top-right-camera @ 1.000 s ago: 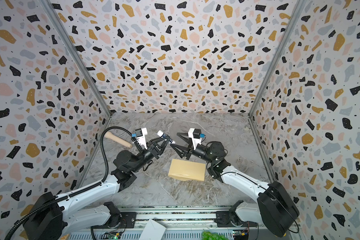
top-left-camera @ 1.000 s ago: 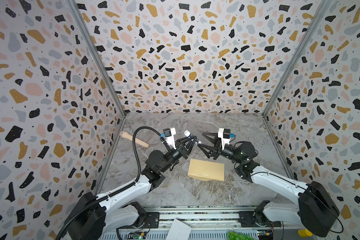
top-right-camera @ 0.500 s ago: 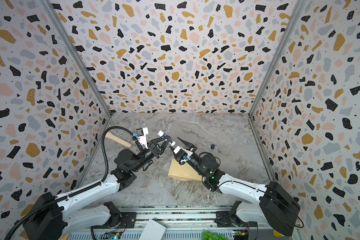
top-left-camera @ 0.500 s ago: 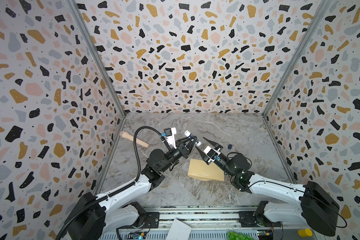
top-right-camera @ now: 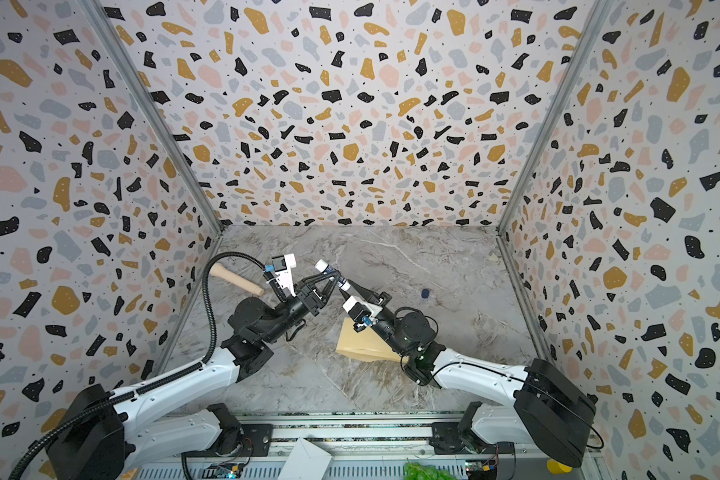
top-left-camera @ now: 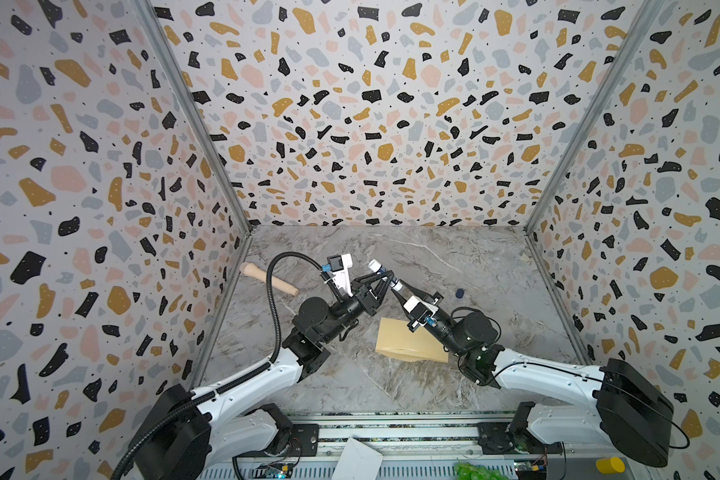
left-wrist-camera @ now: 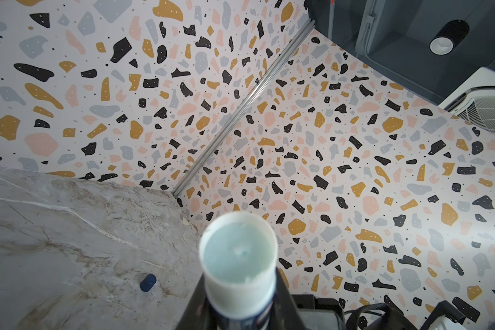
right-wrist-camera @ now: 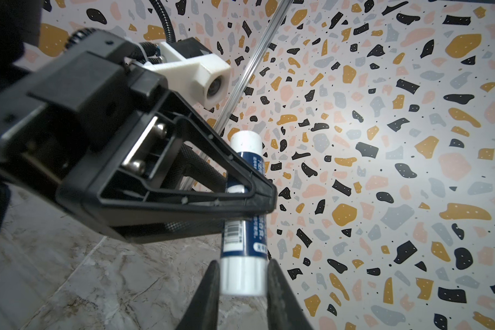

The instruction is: Place the letter into the envelope and seal it

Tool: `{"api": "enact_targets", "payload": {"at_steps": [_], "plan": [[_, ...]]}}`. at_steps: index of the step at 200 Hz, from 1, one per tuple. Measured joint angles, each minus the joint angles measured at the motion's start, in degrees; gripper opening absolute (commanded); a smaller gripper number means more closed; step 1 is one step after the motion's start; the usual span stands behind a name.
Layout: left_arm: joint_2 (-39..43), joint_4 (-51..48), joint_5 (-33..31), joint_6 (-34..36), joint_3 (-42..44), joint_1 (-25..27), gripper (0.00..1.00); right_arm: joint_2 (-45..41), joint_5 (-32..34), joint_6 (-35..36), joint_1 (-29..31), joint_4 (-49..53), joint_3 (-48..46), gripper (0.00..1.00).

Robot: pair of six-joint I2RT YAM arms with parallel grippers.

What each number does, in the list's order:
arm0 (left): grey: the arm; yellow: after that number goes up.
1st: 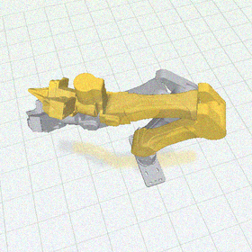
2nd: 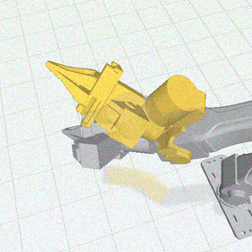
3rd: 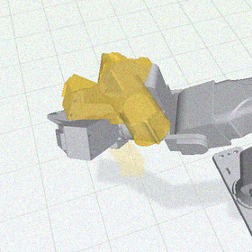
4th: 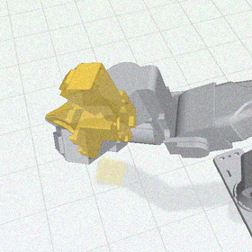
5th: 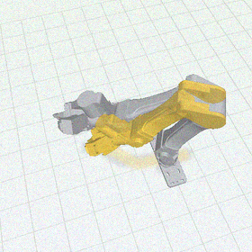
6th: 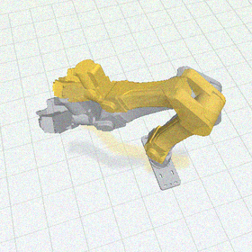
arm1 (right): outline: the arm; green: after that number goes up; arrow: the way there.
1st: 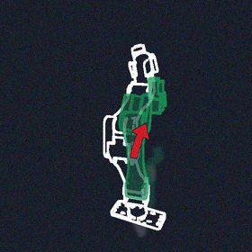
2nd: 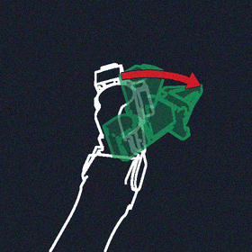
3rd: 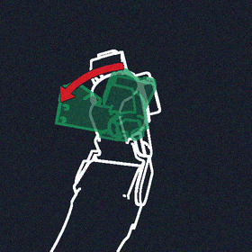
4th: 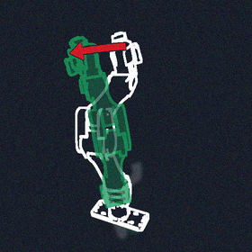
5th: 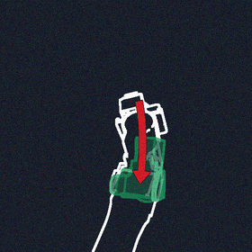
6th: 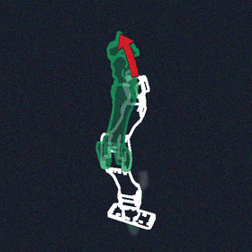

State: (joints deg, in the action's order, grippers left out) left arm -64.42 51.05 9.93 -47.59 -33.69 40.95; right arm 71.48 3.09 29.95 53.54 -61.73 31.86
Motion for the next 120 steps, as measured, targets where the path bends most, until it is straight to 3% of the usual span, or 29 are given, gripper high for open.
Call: {"api": "enact_targets", "payload": {"at_steps": [27,49,92,120], "plan": [[-0.1,0.0,0.0,0.0,0.0,0.0,0.00,0.0,-0.1,-1.3,0.0,0.3,0.0,0.01],[-0.2,-0.3,0.2,0.7,0.0,0.0,0.00,-1.2,-4.6,-7.3,-2.5,3.1,0.3,0.00],[-0.3,3.2,2.8,4.1,0.0,0.0,0.00,-0.3,-39.8,-37.8,-17.8,5.8,5.2,0.09],[-0.3,5.1,5.2,5.6,0.3,0.0,0.00,4.0,-52.7,-54.6,-21.8,-0.3,7.5,0.19]]}}
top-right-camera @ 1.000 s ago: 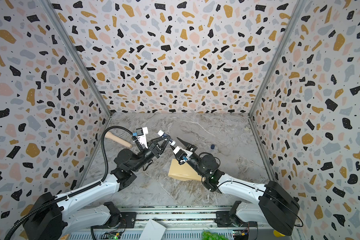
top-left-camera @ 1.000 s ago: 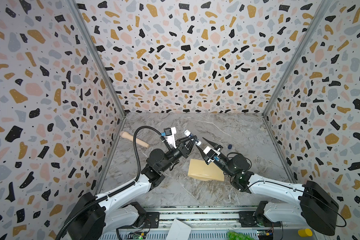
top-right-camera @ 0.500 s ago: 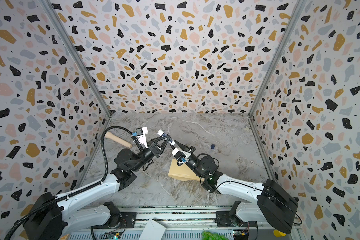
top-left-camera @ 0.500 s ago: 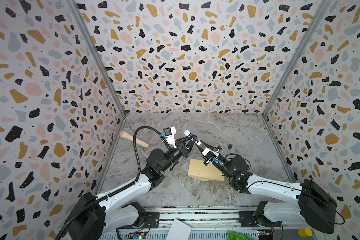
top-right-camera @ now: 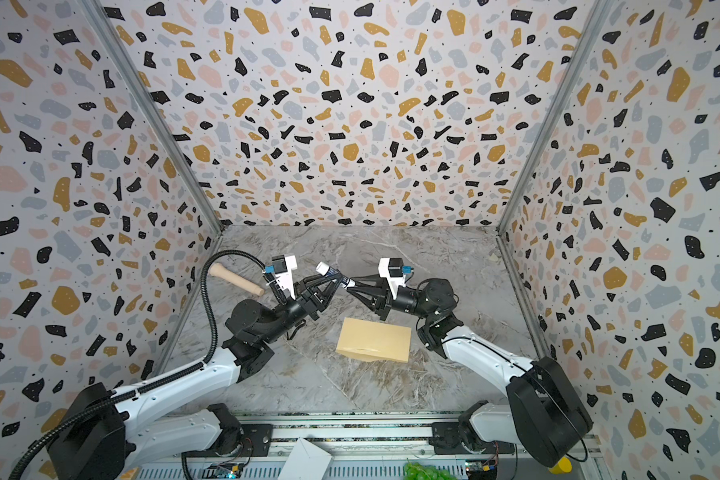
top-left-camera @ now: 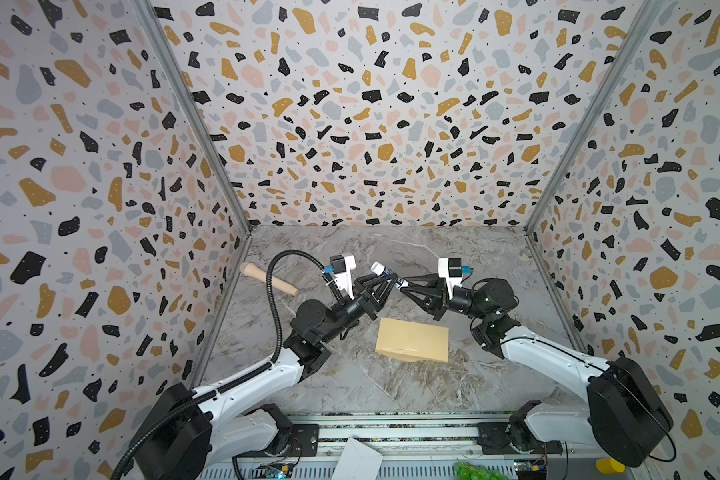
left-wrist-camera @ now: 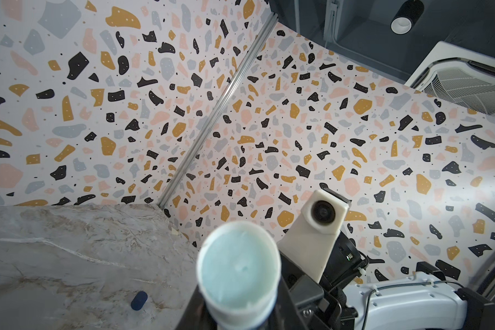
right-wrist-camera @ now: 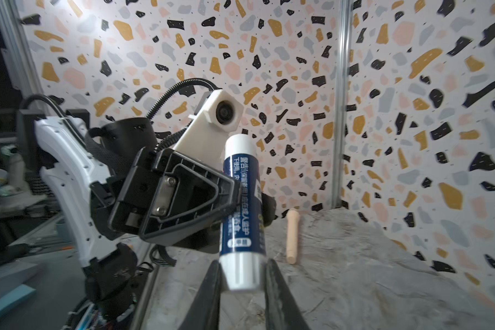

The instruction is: Place the letter into the envelope and seal it

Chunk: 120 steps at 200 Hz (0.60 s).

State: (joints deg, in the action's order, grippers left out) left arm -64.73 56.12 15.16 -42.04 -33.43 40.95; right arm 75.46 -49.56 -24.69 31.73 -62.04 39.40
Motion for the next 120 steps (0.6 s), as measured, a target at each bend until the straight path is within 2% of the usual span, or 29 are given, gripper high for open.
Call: {"api": "enact_targets", "payload": {"at_steps": [12,24,36,51,62,70,101,120], "plan": [[0.0,0.2,0.5,0.4,0.0,0.0,0.00,1.5,-2.9,-4.6,-0.7,-1.6,1.0,0.21],[0.0,0.3,0.7,0.5,0.1,0.0,0.00,2.1,-3.9,-7.2,-1.0,-2.3,1.3,0.28],[0.0,0.2,0.5,0.5,0.1,0.0,0.00,1.9,-3.5,-7.5,-1.0,-2.0,1.2,0.39],[0.0,-0.2,-0.2,0.2,0.1,0.0,0.00,-0.2,0.6,-4.5,-0.5,-0.5,-0.2,0.57],[-0.1,-0.8,-0.8,-0.4,0.1,0.0,0.00,-3.4,6.6,0.7,0.9,1.9,-2.3,0.67],[-0.3,-0.8,-1.0,-0.8,0.1,0.0,0.00,-5.8,12.1,5.6,2.8,3.6,-3.6,0.70],[-1.4,-1.0,-1.6,-2.7,0.1,0.0,0.00,-11.2,31.2,27.9,13.7,6.6,-6.0,0.71],[-1.8,-1.0,-1.8,-3.6,0.1,0.0,0.00,-11.0,39.5,38.0,17.0,6.5,-7.0,0.67]]}}
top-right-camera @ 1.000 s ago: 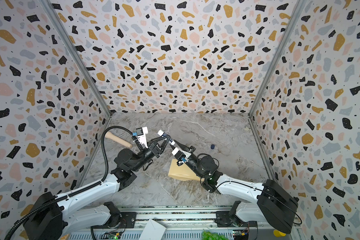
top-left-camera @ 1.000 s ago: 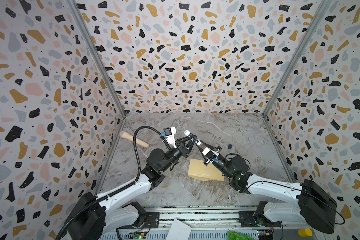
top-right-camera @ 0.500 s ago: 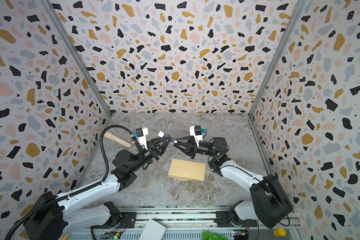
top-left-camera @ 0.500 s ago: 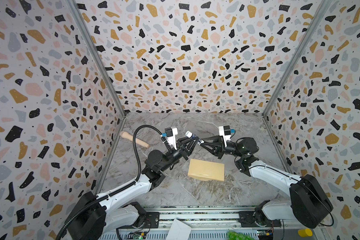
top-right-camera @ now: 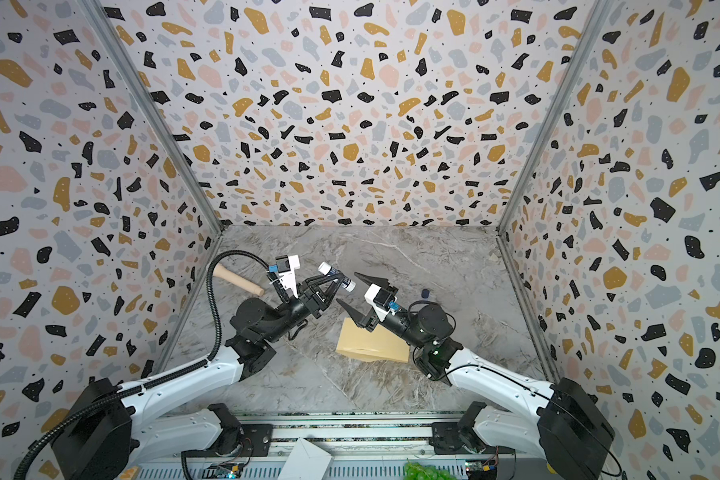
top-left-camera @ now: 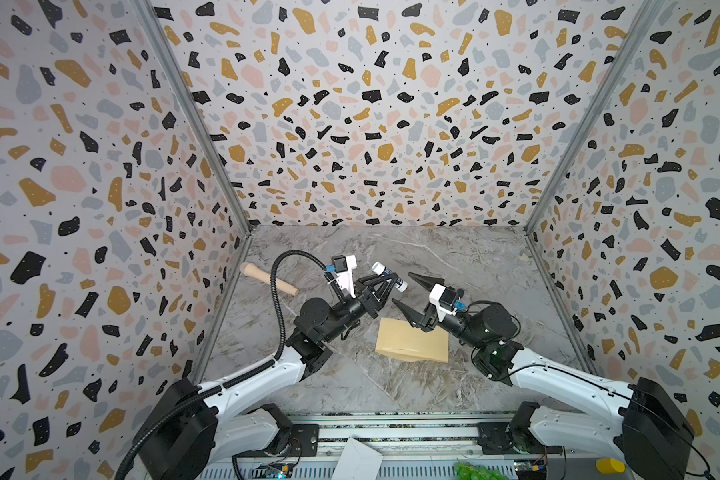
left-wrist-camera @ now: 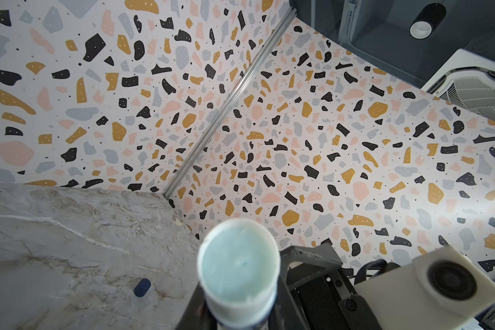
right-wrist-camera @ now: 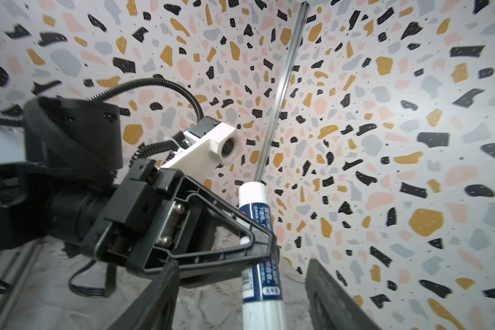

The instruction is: Place the letter into the envelope and seal it

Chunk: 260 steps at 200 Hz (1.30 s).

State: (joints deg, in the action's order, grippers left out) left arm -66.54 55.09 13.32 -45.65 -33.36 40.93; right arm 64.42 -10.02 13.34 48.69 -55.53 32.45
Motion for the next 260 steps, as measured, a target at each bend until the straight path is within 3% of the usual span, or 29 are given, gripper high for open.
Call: {"api": "enact_targets", "payload": {"at_steps": [35,68,112,155,169,188,213,238,260], "plan": [[-0.1,-0.1,-0.3,-0.7,0.0,0.0,0.00,2.6,10.4,11.8,3.1,-0.3,-1.0,0.54],[-0.1,-0.2,-0.3,-1.1,0.0,0.0,0.00,4.6,14.6,16.7,4.5,-1.4,-1.0,0.40],[-0.1,-0.1,-0.3,-1.5,0.0,0.0,0.00,4.9,16.4,18.6,5.3,-2.9,-1.0,0.28],[-0.1,0.0,-0.3,-1.5,0.0,0.0,0.00,4.8,16.5,17.5,5.4,-2.6,-1.0,0.01],[-0.1,-0.3,-0.3,-1.3,0.0,0.0,0.00,4.2,14.8,15.1,4.6,-0.5,-0.6,0.00],[-0.1,0.0,-0.1,-0.2,0.0,0.0,0.00,2.7,6.6,7.6,0.3,4.3,0.9,0.00],[-0.1,0.3,1.2,1.7,-0.6,0.0,0.00,2.8,-15.6,-9.0,-9.3,7.5,3.6,0.00],[0.0,0.7,3.4,4.2,-1.0,0.0,0.00,7.3,-35.6,-28.8,-16.5,2.7,6.5,0.05],[0.3,0.7,4.6,5.5,-1.0,-0.3,0.00,12.2,-44.9,-41.5,-18.8,-1.9,9.3,0.12]]}}
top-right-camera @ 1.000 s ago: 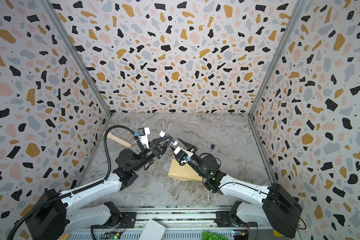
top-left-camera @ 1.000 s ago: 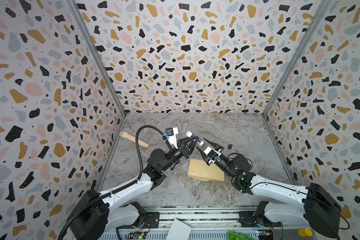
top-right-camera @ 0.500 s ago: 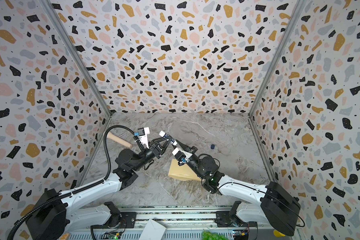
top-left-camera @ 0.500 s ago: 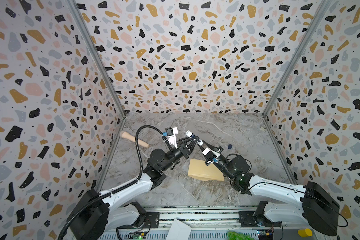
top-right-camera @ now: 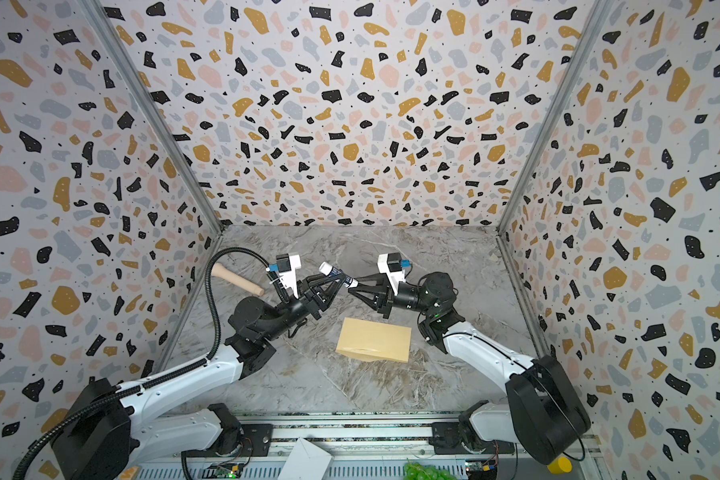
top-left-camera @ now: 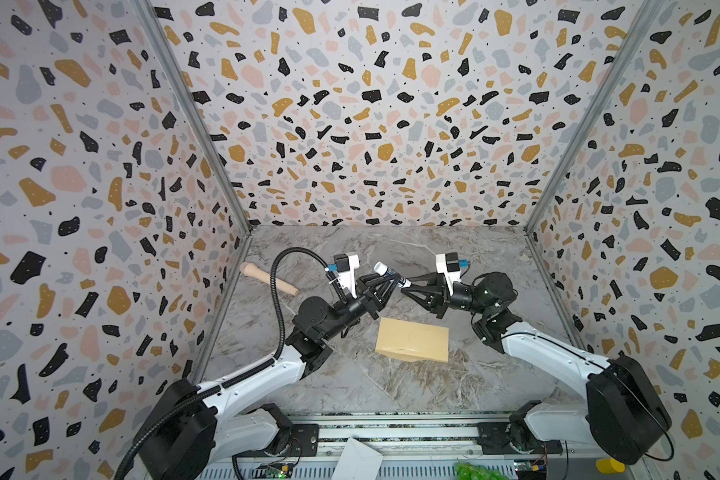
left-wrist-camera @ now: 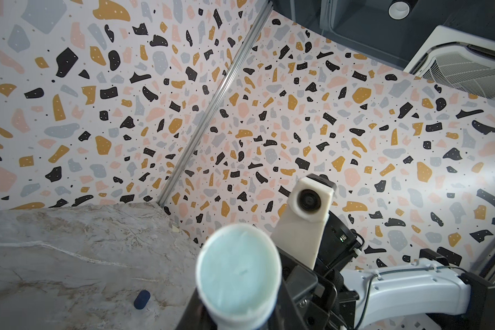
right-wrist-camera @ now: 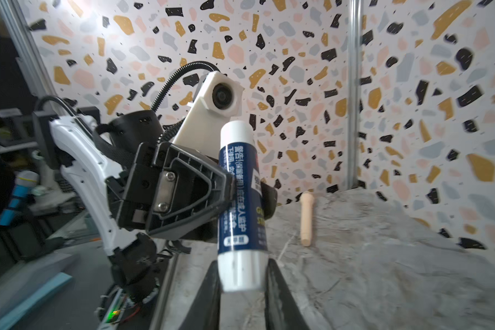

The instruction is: Place the letter into the envelope and seal it

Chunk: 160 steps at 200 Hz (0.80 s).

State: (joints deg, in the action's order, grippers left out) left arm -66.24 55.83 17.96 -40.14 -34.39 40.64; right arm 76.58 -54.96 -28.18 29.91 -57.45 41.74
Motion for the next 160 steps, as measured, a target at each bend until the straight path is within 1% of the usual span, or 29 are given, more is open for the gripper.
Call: {"api": "enact_targets", "payload": {"at_steps": [17,32,37,46,50,57,62,80,94,105,120,130,141,160], "plan": [[0.3,-0.2,0.6,0.6,0.0,-0.1,0.00,1.0,-2.5,-4.8,-0.5,-2.0,0.5,0.21],[0.7,-0.2,0.9,0.7,0.0,-0.1,0.00,0.3,-1.9,-4.9,-0.3,-1.9,0.2,0.36],[0.9,-0.3,0.8,0.8,0.0,-0.1,0.00,-0.6,-0.4,-3.9,0.0,-1.2,-0.3,0.40],[1.0,-0.8,0.8,1.0,0.0,-0.1,0.00,-2.8,3.3,-0.9,0.6,0.4,-1.6,0.55],[1.1,-0.9,0.8,1.0,0.0,-0.1,0.00,-4.0,5.4,1.0,1.2,1.3,-2.2,0.60],[1.1,-1.4,0.7,1.0,0.0,-0.1,0.00,-6.7,10.7,5.4,2.4,3.0,-3.5,0.65],[1.1,-1.7,0.7,1.0,0.0,-0.1,0.00,-8.3,14.2,8.9,3.5,3.9,-4.3,0.67],[1.0,-2.3,0.5,1.0,0.0,-0.1,0.00,-13.5,26.9,22.9,9.9,5.4,-7.0,0.68],[1.0,-2.4,0.4,1.0,0.0,-0.1,0.00,-15.3,34.4,32.8,14.4,5.6,-8.6,0.68],[1.0,-2.5,0.2,1.0,0.0,-0.1,0.00,-15.4,39.1,39.8,16.2,5.6,-9.5,0.66],[1.0,-2.8,0.1,1.0,0.0,-0.1,0.00,-15.0,44.7,47.0,17.9,5.2,-11.0,0.60],[1.0,-3.1,0.0,1.0,-0.1,-0.1,0.00,-14.4,47.9,50.8,18.8,4.9,-11.9,0.58],[1.0,-3.2,0.0,1.0,-0.1,-0.1,0.00,-13.7,51.1,54.1,19.6,4.7,-12.3,0.56],[1.0,-3.3,0.0,1.0,-0.2,-0.1,0.00,-12.6,54.3,57.9,20.5,3.8,-12.4,0.52]]}}
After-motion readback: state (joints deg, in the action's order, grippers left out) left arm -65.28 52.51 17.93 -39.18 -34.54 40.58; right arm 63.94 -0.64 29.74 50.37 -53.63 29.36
